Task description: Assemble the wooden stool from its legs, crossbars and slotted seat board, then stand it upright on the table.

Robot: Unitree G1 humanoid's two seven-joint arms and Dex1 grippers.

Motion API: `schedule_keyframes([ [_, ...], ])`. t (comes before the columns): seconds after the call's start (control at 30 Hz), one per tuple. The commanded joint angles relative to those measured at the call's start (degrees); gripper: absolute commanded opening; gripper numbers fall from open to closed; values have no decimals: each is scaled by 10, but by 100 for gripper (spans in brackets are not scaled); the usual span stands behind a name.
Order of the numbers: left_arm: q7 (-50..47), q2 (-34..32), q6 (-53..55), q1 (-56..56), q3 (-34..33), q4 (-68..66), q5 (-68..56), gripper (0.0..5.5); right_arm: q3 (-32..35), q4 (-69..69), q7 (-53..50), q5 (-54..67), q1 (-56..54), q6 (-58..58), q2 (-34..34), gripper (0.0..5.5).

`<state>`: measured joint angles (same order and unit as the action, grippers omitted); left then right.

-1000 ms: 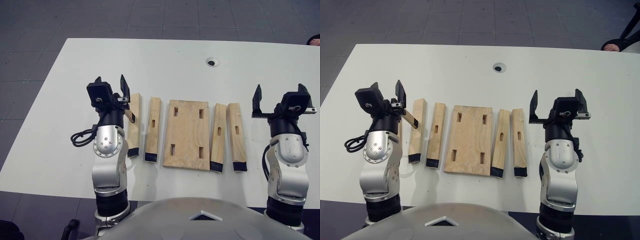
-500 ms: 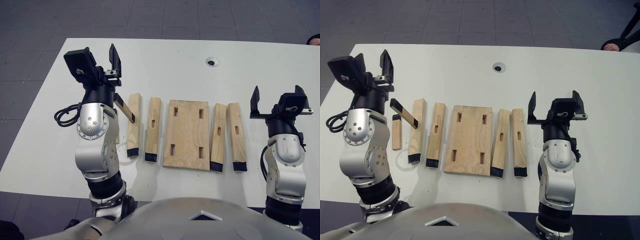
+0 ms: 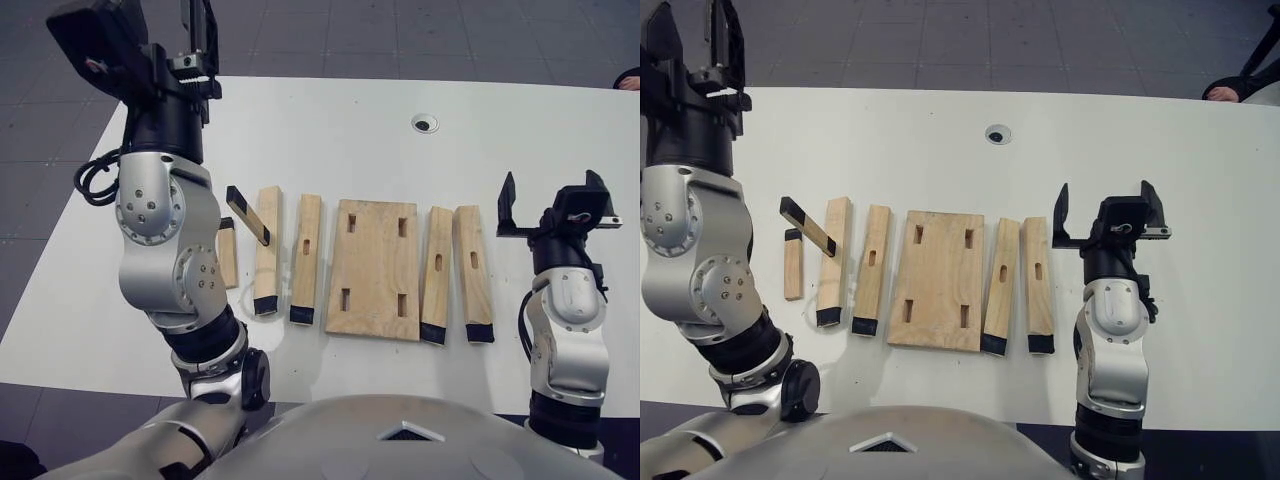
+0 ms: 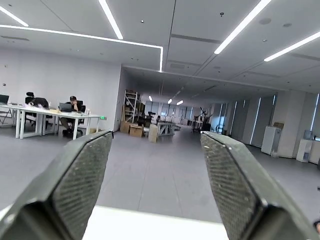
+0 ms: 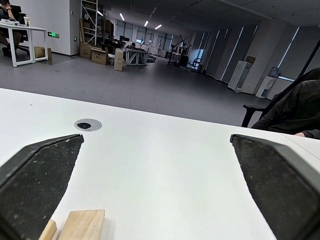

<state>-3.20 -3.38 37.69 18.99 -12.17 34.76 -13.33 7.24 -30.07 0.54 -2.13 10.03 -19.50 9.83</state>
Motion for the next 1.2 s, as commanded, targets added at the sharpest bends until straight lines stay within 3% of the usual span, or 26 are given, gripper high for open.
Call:
schedule_keyframes([
  [0.03,-18,8,121,-58,16,-57,1,323,-2,-7,-1,-3,2,1,-5,550],
  [0.2,-17,13,237,-137,55,-106,8,323,3,-13,-1,0,6,0,-6,550],
  [0.37,-16,23,234,-138,42,-103,-1,323,5,-14,-1,1,8,2,-8,550],
  [0.63,-12,26,17,-43,-11,-10,-15,323,4,-11,-2,-1,13,7,-13,550],
  [0.8,-9,-2,-14,-35,-7,97,-13,323,4,-13,-3,-2,15,7,-14,550],
  [0.97,-2,-10,52,-163,34,221,-34,323,5,-18,-1,-1,13,2,-12,550],
  [1.1,33,-99,-28,-387,88,252,-13,396,15,-27,3,1,15,-5,-6,550],
  [1.2,27,-134,-48,-490,103,252,10,440,16,-27,3,0,14,-6,-5,550],
])
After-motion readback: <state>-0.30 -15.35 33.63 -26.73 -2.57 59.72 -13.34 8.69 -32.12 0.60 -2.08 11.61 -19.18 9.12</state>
